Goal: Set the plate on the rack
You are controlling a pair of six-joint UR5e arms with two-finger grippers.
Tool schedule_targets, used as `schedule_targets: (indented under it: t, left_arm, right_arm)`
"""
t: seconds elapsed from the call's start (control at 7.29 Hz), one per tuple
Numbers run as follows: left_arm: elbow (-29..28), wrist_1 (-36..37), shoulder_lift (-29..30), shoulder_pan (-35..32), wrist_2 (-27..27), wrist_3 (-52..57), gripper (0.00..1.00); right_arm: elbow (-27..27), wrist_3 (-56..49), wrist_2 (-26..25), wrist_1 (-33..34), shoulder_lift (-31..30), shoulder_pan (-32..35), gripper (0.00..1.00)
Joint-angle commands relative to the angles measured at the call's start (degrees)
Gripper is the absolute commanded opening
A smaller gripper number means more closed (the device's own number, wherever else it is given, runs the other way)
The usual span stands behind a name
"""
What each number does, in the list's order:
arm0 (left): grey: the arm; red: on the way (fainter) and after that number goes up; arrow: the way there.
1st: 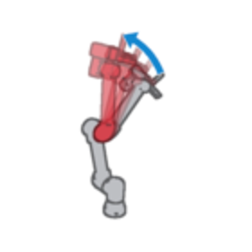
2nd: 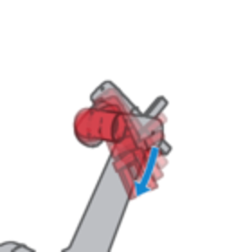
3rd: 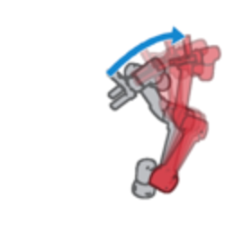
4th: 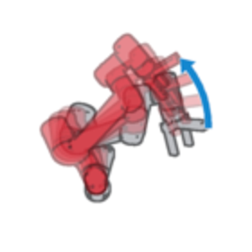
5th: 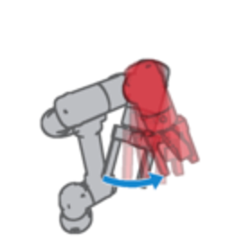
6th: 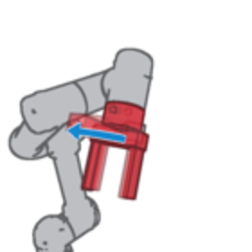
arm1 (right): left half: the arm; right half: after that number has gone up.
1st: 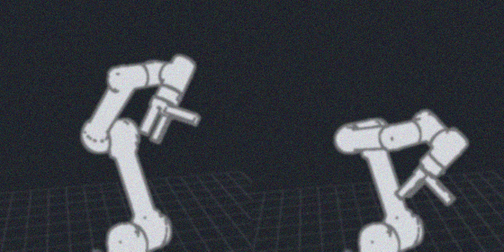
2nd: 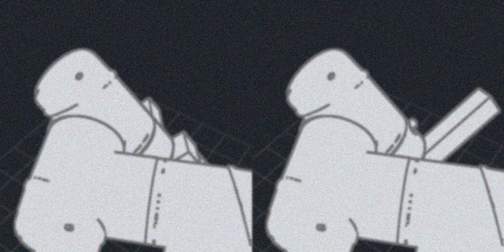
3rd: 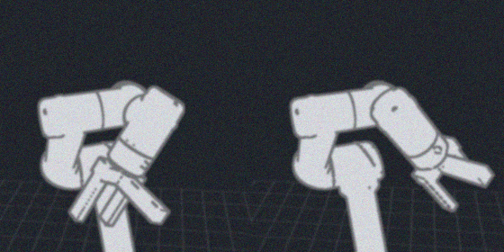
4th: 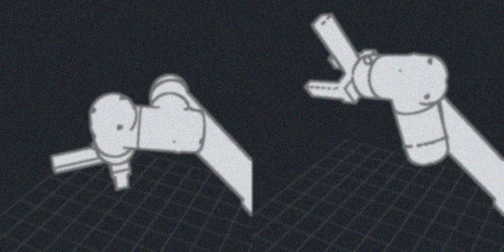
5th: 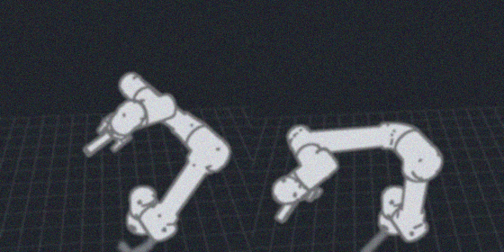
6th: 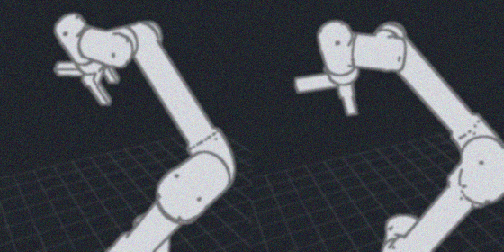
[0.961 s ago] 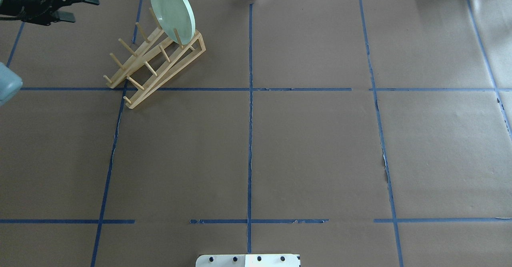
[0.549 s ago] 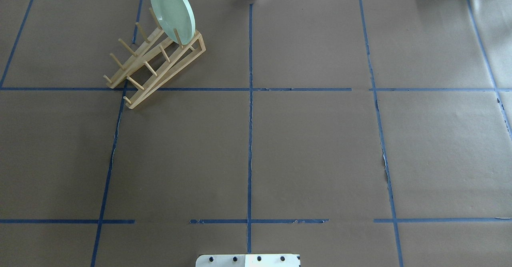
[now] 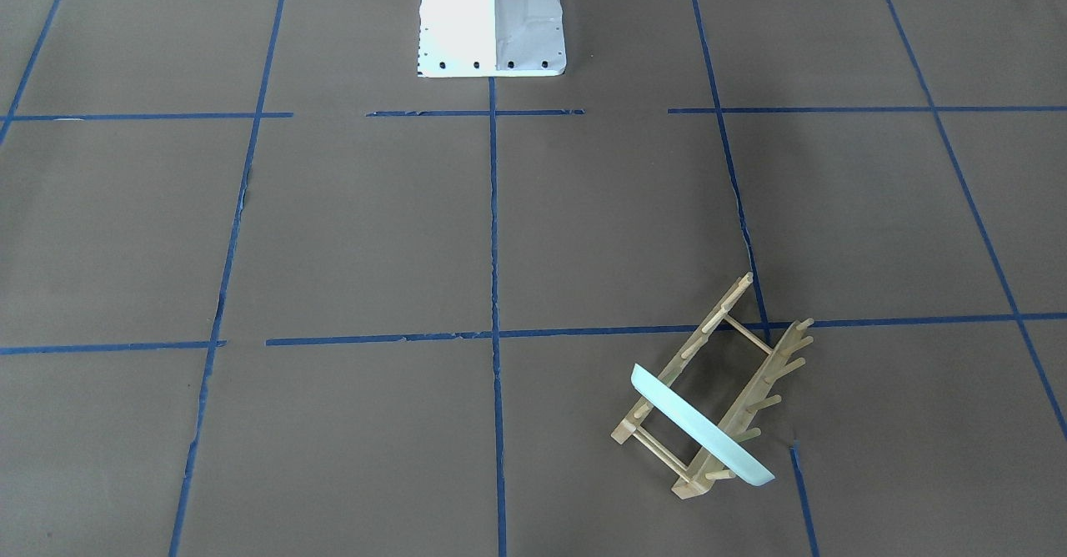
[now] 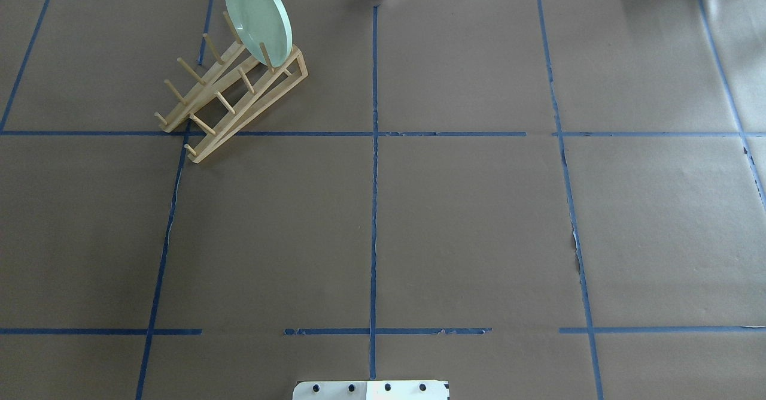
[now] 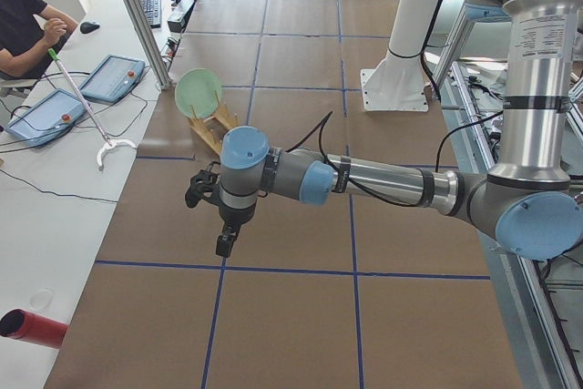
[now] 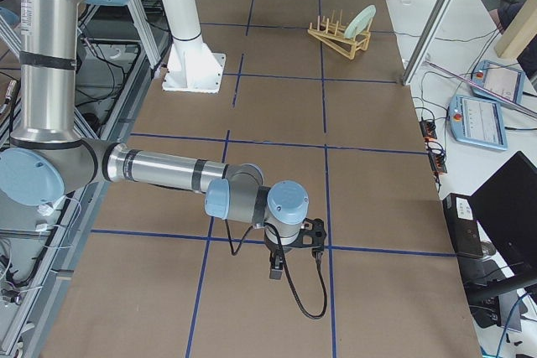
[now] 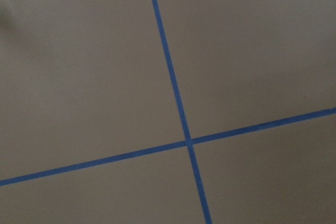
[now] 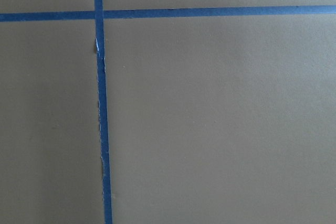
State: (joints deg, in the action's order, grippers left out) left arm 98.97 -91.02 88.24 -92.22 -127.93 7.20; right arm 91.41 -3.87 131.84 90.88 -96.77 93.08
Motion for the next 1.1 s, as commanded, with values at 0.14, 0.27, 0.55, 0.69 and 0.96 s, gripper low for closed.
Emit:
schedule_targets:
  t: [0.14,0.27,0.55,0.69,0.96]
  left_arm:
    - [0.5,5.3,-5.3,-1.0,-2.4,2.2,1.00]
    - [1.4,4.8,-7.0,-0.9,-6.2,2.0,1.00]
    - [1.4,4.7,-7.2,-0.8,-9.5,2.0,1.00]
    - [2.4,4.7,-7.2,-0.8,-9.5,2.0,1.00]
    - [1.8,4.4,-6.3,-0.7,-9.2,2.5,1.00]
  right_arm:
    - [-0.1,0.0,0.0,0.0,0.0,0.0,1.00]
    - [-0.1,0.0,0.0,0.0,0.0,0.0,1.00]
    - [-0.1,0.0,0.0,0.0,0.0,0.0,1.00]
    - [-0.1,0.0,0.0,0.0,0.0,0.0,1.00]
    - [-0.1,0.0,0.0,0.0,0.0,0.0,1.00]
